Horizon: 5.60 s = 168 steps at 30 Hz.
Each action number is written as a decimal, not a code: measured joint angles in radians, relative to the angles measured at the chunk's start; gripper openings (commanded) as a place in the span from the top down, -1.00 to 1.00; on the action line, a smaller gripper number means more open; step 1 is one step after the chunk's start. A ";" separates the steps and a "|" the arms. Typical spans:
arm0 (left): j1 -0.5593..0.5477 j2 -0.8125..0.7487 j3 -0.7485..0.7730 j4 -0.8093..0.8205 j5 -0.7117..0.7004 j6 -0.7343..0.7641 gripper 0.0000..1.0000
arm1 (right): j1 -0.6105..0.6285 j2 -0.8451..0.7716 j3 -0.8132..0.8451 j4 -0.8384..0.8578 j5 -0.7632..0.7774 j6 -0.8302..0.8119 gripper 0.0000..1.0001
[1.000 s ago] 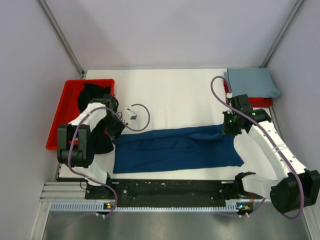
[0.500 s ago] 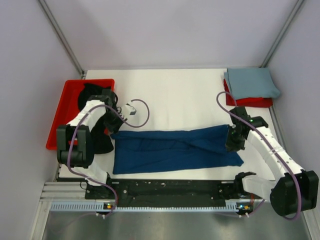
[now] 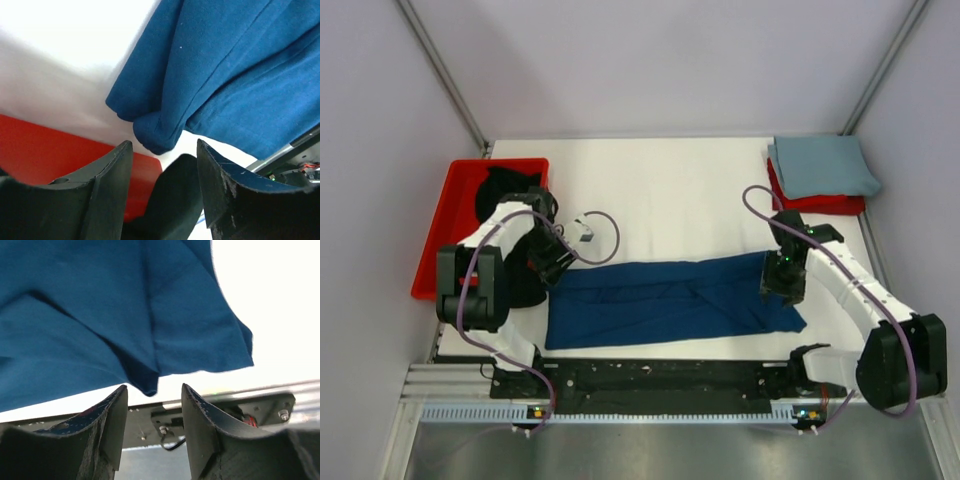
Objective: Fold and stack the t-shirts
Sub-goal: Fold the other side of the tshirt into a rectangle, then rotate the tshirt 90 degrees
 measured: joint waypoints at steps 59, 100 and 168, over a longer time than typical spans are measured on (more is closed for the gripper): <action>-0.082 -0.071 0.010 0.051 -0.016 -0.061 0.23 | 0.079 0.115 0.005 0.376 0.109 0.029 0.11; -0.173 0.036 -0.089 0.128 -0.018 -0.084 0.80 | -0.108 0.371 0.063 0.533 0.066 -0.061 1.00; -0.653 -0.405 -0.368 0.120 0.352 0.107 -0.22 | 0.201 -0.049 0.055 0.939 -0.720 -0.716 -0.96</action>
